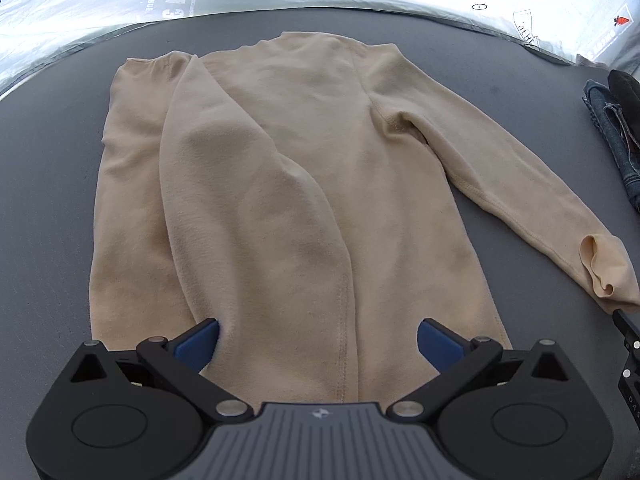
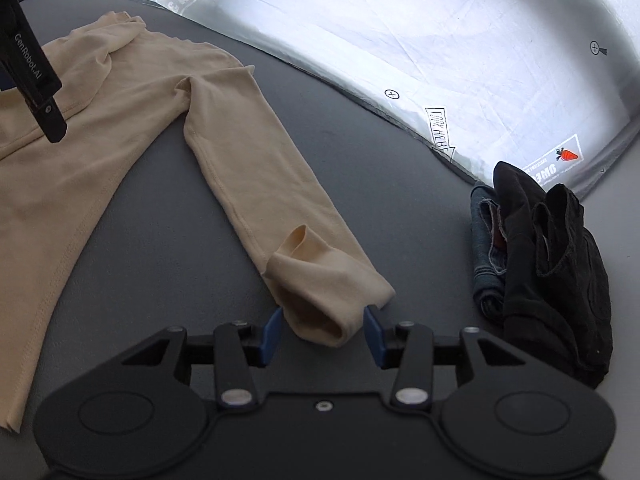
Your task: Fold clothes
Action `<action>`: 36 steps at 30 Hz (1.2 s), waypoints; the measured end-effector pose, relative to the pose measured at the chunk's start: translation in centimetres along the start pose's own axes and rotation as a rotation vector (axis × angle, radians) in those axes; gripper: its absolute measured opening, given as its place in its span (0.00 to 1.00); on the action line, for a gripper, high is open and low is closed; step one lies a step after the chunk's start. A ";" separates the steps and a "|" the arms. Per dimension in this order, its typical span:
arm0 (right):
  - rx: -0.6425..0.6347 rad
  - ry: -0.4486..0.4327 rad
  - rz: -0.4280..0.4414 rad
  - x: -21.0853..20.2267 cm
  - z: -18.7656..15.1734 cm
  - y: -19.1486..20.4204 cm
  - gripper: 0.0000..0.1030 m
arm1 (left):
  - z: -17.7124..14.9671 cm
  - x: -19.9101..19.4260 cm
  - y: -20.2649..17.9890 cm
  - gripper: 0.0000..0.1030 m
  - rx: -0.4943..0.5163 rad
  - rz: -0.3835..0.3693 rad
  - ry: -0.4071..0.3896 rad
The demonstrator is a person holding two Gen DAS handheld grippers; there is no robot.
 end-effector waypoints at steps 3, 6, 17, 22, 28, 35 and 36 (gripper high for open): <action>-0.098 -0.013 -0.120 1.2 1.1 1.3 0.43 | 0.0 -0.8 -0.1 1.00 -0.012 -0.039 -0.009; -0.221 -0.020 -0.224 2.7 1.7 2.5 0.18 | 0.2 -1.6 -0.4 1.00 -0.015 -0.077 -0.017; -0.057 -0.301 0.067 -4.1 6.0 2.0 0.03 | 3.4 -4.3 -3.5 1.00 -0.129 -0.565 -0.002; -0.125 -0.365 0.126 -5.7 6.9 3.8 0.03 | 4.4 -5.2 -4.9 1.00 -0.114 -0.571 -0.029; -0.131 -0.356 0.147 -5.4 7.1 4.2 0.03 | 3.6 -4.9 -2.9 1.00 -0.160 -0.520 -0.035; -0.118 -0.302 0.132 -4.2 7.2 4.0 0.03 | 1.8 -3.4 0.0 1.00 -0.196 -0.345 -0.034; -0.113 -0.274 0.124 -3.7 7.1 3.9 0.03 | 1.7 -3.2 0.4 1.00 -0.209 -0.340 -0.030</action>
Point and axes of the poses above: each gripper's, at about its wrist camera, not at the fingertips, and x roughly the way its jaws point, y to its left, z to its top, the point moved 5 cm from there along x, roughly the way its jaws point, and after that the axes turned 14 degrees about y, right-handed, at the moved point
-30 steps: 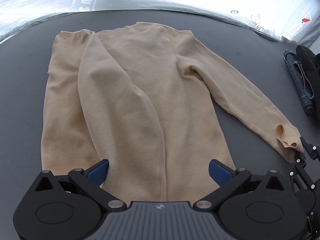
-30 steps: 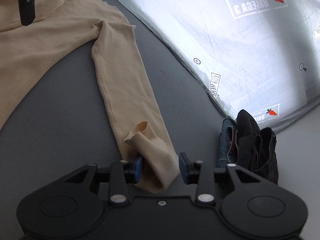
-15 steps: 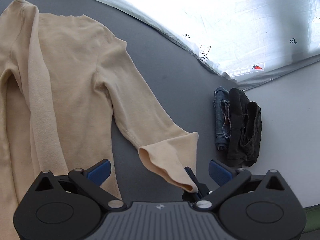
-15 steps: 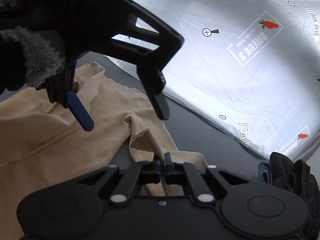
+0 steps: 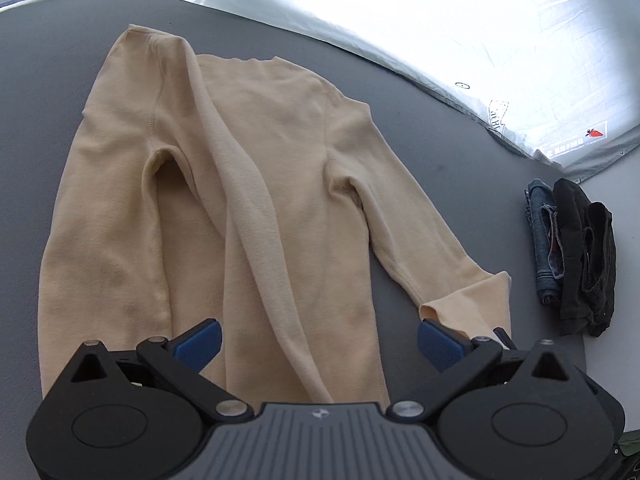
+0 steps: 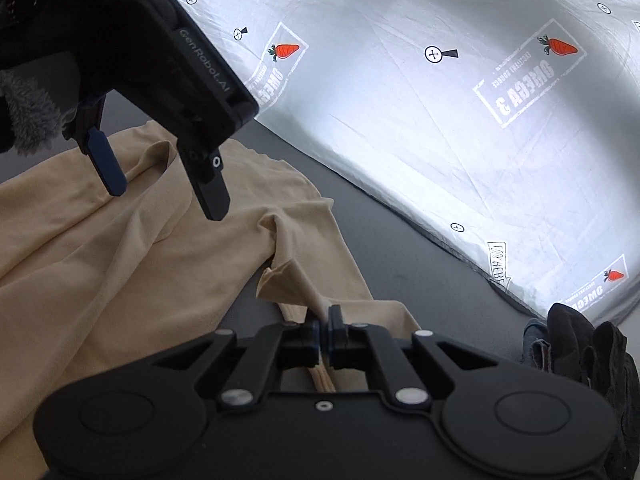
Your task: Fold clothes
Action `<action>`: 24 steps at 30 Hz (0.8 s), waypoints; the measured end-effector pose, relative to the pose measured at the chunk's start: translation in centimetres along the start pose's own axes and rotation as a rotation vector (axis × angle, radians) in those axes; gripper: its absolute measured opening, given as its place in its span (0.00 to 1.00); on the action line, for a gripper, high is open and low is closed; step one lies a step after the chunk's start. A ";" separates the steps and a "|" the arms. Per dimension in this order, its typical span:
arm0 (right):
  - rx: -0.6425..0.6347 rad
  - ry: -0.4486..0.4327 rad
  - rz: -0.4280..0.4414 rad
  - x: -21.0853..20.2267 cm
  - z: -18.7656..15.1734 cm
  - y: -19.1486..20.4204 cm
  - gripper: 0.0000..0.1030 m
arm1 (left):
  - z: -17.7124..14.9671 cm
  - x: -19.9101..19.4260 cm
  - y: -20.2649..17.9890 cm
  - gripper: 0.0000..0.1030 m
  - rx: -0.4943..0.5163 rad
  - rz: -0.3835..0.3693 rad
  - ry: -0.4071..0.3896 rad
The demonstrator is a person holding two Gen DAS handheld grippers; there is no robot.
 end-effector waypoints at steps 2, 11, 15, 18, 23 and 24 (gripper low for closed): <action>0.001 0.060 -0.011 0.9 -0.6 -0.2 0.15 | -0.4 -0.4 1.1 1.00 -0.015 0.015 -0.001; 0.290 0.042 0.251 -3.0 -1.1 -2.1 0.39 | -3.5 -4.4 4.6 1.00 -0.056 0.086 -0.073; 0.326 0.130 0.515 -3.2 -1.9 1.1 0.39 | -6.0 -5.9 6.4 1.00 -0.083 0.092 -0.089; 0.385 0.197 0.664 -2.8 -2.9 3.8 0.42 | -8.2 -6.7 7.7 1.00 -0.104 0.088 -0.084; 0.561 0.247 0.776 -2.5 -3.2 6.3 0.40 | -11.3 -7.9 9.5 1.00 -0.109 0.087 -0.083; 0.576 0.248 0.760 -2.6 -3.1 6.6 0.34 | -11.8 -8.0 9.9 1.00 -0.112 0.087 -0.084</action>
Point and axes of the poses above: each gripper's, at about its wrist camera, not at the fingertips, and x roughly the way its jaws point, y to its left, z to its top, the point moved 5 cm from there along x, roughly the way its jaws point, and after that the axes turned 14 degrees about y, right-handed, at the moved point
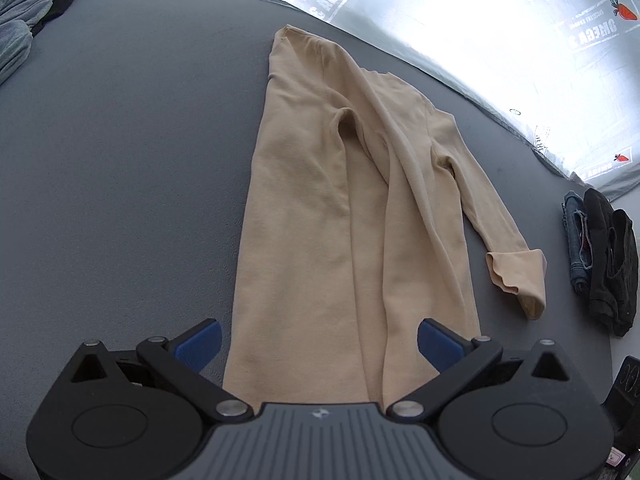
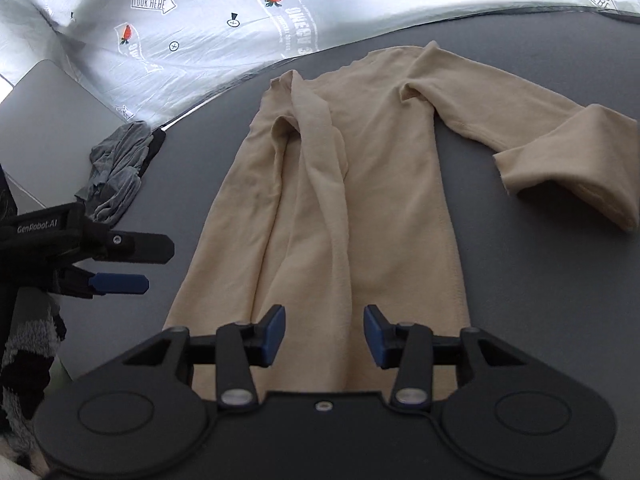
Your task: Fold clothes
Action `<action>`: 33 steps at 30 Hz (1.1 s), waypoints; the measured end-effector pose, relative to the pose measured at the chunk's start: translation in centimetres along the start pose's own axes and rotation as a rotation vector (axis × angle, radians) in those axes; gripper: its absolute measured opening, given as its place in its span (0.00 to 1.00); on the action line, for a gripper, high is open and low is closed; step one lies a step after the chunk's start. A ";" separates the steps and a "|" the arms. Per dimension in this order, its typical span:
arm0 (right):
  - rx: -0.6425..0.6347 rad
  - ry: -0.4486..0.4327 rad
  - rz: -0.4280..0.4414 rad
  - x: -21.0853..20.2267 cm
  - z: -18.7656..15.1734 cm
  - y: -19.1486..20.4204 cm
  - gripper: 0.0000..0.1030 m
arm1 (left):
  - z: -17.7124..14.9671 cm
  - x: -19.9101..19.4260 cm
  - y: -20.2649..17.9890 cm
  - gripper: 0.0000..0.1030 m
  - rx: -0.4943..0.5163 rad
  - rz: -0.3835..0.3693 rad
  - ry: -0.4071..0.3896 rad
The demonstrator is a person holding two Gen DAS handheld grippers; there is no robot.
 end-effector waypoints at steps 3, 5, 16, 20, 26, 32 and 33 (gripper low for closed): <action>-0.063 -0.068 -0.099 -0.4 0.0 2.2 0.02 | -1.1 -1.1 1.5 1.00 -0.003 0.012 -0.019; -0.159 -0.106 -0.119 -1.2 0.0 4.4 0.02 | -1.4 -2.0 2.4 1.00 -0.008 0.021 -0.038; -0.865 0.029 -0.307 5.1 -3.7 18.3 0.18 | -1.4 -4.1 7.2 1.00 -0.074 0.022 -0.076; -0.759 0.041 -0.191 3.3 -3.3 18.0 0.40 | -1.4 -4.5 7.4 1.00 -0.072 0.020 -0.087; -0.524 0.102 -0.172 2.6 -2.6 13.4 0.30 | -1.2 -3.2 7.3 1.00 -0.077 0.005 -0.051; -0.407 0.190 -0.177 3.2 -3.8 10.5 0.29 | -0.8 -1.9 4.9 1.00 -0.009 0.007 -0.022; -0.406 0.157 -0.180 2.2 -3.7 10.4 0.30 | -0.8 -1.7 4.4 1.00 0.007 0.009 -0.023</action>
Point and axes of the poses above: each gripper's, at about its wrist camera, not at the fingertips, and x roughly the way its jaws point, y to its left, z to its top, the point moved 5 cm from there along x, roughly the way its jaws point, and after that the axes turned 14 degrees about y, right-handed, at the moved point
